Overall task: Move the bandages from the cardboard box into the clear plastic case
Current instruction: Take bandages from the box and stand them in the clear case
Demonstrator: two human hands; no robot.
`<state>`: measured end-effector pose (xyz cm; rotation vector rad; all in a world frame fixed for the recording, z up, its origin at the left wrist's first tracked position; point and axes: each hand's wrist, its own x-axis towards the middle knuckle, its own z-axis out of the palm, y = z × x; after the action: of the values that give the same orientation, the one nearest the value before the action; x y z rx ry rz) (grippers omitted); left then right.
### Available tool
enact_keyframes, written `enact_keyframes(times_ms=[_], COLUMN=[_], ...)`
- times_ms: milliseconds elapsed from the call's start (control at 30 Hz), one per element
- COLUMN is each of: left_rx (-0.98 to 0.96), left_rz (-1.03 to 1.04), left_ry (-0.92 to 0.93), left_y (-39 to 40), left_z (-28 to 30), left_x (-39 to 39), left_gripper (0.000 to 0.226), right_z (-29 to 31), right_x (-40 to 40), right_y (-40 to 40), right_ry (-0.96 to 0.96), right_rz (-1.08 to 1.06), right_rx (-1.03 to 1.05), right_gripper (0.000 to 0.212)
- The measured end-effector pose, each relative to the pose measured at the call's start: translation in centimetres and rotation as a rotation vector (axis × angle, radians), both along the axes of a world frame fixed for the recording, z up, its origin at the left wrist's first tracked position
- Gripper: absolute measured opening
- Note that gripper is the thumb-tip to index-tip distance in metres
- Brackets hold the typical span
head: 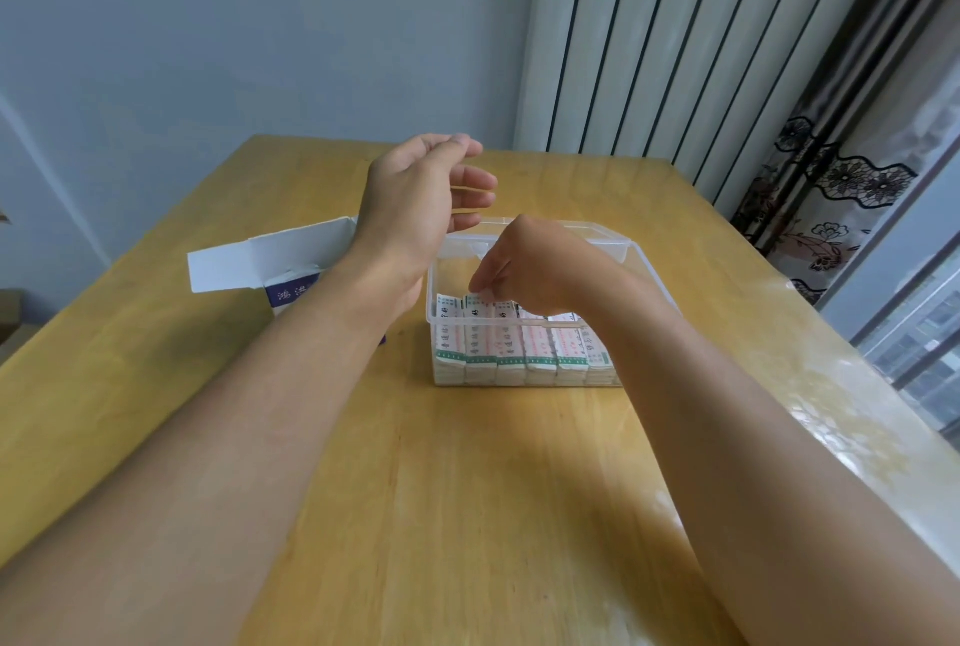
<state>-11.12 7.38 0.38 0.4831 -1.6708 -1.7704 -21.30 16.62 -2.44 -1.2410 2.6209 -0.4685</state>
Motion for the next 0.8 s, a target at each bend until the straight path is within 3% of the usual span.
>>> enact_keyframes(times_ms=[433, 700, 800], left_rx=[0.005, -0.020, -0.215], left_rz=[-0.011, 0.056, 0.185], left_ry=[0.004, 0.094, 0.033], left_y=[-0.2, -0.8, -2.3], left_z=[0.0, 1.2, 1.4], left_x=[0.0, 0.9, 2.1], left_gripper=[0.022, 0.011, 0.010], right_z=[-0.2, 2.4, 3.6], right_x=[0.0, -0.7, -0.6], right_y=[-0.1, 1.6, 2.5], right_ry=[-0.019, 0.036, 0.052], right_rz=[0.041, -0.026, -0.061], right_rx=[0.070, -0.165, -0.266], right_gripper=[0.026, 0.027, 0.027])
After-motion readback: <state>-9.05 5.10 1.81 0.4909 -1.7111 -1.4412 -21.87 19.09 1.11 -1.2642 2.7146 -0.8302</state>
